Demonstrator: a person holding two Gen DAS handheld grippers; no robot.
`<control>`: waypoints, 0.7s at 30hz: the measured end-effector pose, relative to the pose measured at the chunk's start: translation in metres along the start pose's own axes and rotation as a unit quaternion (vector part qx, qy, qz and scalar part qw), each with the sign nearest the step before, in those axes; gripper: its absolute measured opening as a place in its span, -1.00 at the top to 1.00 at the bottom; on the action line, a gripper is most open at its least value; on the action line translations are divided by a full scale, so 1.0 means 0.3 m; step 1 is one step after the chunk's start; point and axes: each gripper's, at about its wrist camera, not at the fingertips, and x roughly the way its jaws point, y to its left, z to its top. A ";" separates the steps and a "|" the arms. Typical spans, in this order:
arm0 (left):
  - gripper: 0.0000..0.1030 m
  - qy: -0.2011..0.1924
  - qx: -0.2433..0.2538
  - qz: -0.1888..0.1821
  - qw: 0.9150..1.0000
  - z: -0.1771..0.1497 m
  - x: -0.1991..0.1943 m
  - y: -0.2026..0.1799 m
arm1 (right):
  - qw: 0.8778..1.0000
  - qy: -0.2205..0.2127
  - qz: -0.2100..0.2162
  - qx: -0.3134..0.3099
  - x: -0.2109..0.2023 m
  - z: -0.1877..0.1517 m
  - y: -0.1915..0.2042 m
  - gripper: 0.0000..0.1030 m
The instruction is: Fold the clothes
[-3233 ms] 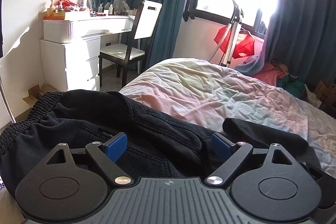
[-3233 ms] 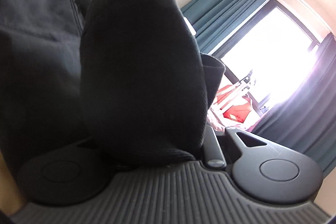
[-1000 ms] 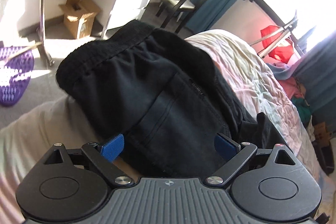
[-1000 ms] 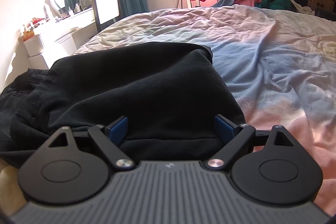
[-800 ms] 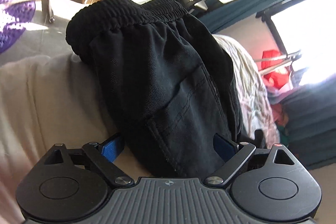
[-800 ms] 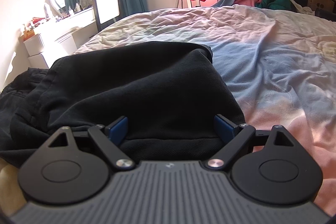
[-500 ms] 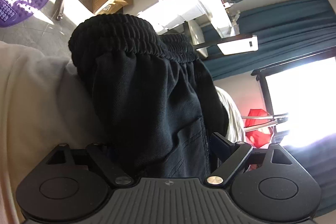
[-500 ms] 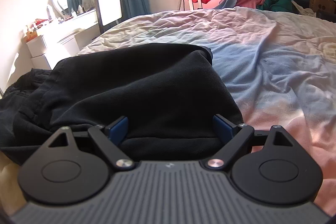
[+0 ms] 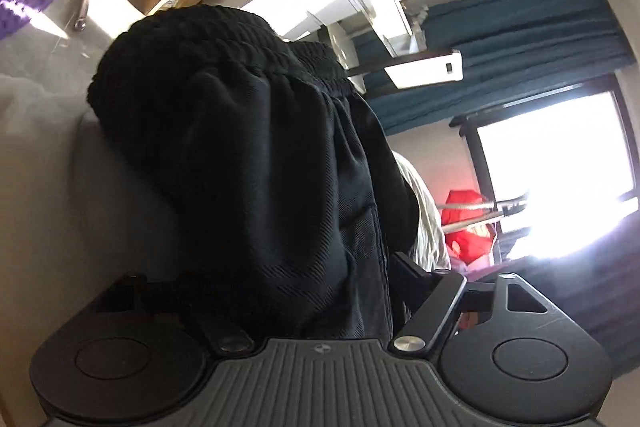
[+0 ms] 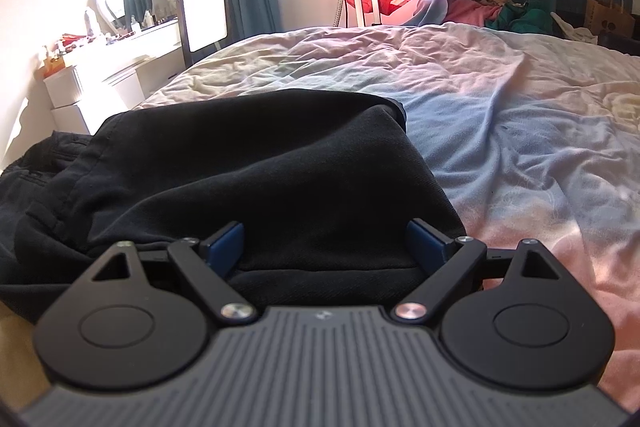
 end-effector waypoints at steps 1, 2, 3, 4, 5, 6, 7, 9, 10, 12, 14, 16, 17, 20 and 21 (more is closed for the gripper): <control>-0.40 -0.016 -0.014 -0.006 1.000 0.012 -0.003 0.010 | 1.000 -0.002 -0.001 -0.001 -0.002 0.001 0.002 -0.76; -0.40 -0.034 -0.026 -0.011 0.999 0.025 -0.006 0.018 | 1.000 -0.006 -0.002 -0.004 -0.006 0.003 0.005 -0.76; -0.34 -0.051 -0.038 -0.016 0.998 0.037 -0.010 0.026 | 1.000 -0.009 -0.002 -0.007 -0.009 0.006 0.009 -0.75; -0.31 -0.061 -0.039 -0.020 0.997 0.047 -0.014 0.023 | 1.000 -0.013 -0.003 -0.010 -0.012 0.008 0.014 -0.75; -0.31 -0.064 -0.033 -0.028 0.997 0.049 -0.015 0.012 | 1.000 -0.016 -0.004 -0.013 -0.015 0.008 0.020 -0.73; -0.31 -0.066 -0.011 -0.037 0.997 0.046 -0.017 -0.007 | 1.000 -0.019 -0.004 -0.015 -0.017 0.009 0.024 -0.72; -0.31 -0.065 0.027 -0.036 0.997 0.046 -0.015 -0.036 | 1.000 -0.023 -0.003 -0.019 -0.021 0.009 0.029 -0.72; -0.31 -0.047 0.081 -0.023 0.995 0.037 0.012 -0.076 | 0.999 -0.032 -0.001 -0.027 -0.025 0.011 0.043 -0.71; -0.31 -0.045 0.086 -0.007 0.995 0.035 0.031 -0.083 | 0.999 -0.036 0.001 -0.032 -0.026 0.013 0.050 -0.71; -0.06 -0.045 0.091 0.030 0.994 0.032 0.069 -0.096 | 0.998 -0.034 0.006 -0.043 -0.017 0.014 0.067 -0.71; 0.54 -0.046 0.101 0.088 0.990 0.037 0.103 -0.098 | 0.999 -0.016 0.010 -0.051 0.011 0.005 0.080 -0.74; 0.57 -0.050 0.132 0.108 0.984 0.030 0.114 -0.130 | 0.998 0.003 0.010 -0.059 0.044 -0.009 0.083 -0.75; 0.59 -0.052 0.148 0.118 0.981 0.026 0.119 -0.147 | 0.998 0.010 0.010 -0.062 0.056 -0.013 0.084 -0.75; 0.67 -0.083 0.219 0.124 0.964 -0.019 0.097 -0.275 | 0.998 0.015 0.007 -0.064 0.064 -0.014 0.088 -0.75; 0.69 -0.095 0.245 0.124 0.957 -0.036 0.090 -0.323 | 0.998 0.014 0.008 -0.061 0.058 -0.013 0.087 -0.75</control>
